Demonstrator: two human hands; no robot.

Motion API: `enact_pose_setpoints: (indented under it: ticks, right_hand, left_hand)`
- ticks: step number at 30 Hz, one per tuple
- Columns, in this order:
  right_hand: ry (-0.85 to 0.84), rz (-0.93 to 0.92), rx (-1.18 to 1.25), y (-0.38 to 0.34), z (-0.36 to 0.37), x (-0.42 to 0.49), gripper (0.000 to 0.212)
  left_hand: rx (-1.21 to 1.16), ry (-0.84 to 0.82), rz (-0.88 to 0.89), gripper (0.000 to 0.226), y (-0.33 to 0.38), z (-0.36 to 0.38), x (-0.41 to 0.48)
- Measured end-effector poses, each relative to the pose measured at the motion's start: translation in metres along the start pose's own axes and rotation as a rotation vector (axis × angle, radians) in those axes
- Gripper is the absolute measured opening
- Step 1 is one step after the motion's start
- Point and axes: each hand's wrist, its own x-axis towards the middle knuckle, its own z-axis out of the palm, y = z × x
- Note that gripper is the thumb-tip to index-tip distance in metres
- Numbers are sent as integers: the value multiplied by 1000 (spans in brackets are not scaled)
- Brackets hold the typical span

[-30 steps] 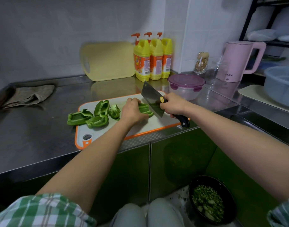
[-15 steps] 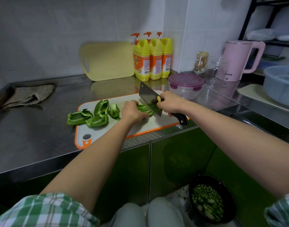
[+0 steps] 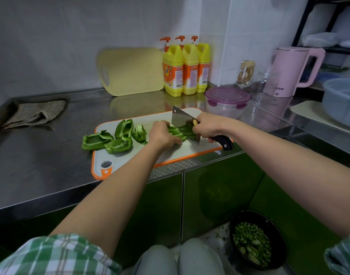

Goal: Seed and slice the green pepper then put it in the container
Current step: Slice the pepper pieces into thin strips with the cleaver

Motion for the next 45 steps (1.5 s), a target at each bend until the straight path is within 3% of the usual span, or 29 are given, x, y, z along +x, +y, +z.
enact_pose_setpoints:
  ticks: [7, 16, 24, 28, 32, 37, 45]
  right_hand:
    - [81, -6, -80, -7, 20, 16, 13]
    - [257, -38, 54, 2, 21, 24, 13]
    - [101, -22, -14, -1, 5, 9, 16]
    - [95, -6, -17, 0, 11, 12, 8]
    - [105, 6, -19, 1, 20, 16, 14]
    - [105, 42, -34, 1, 20, 26, 12]
    - [142, 25, -215, -5, 19, 35, 12]
  left_hand:
    - [-23, 8, 21, 86, 0, 0, -2]
    - [-26, 66, 54, 82, -1, 5, -5]
    - [-64, 58, 10, 85, -1, 3, -7]
    - [-61, 49, 12, 83, -1, 3, -6]
    - [-54, 42, 29, 83, -2, 3, -6]
    - [147, 14, 171, 72, -8, -1, -7]
    - [447, -27, 528, 33, -23, -13, -11]
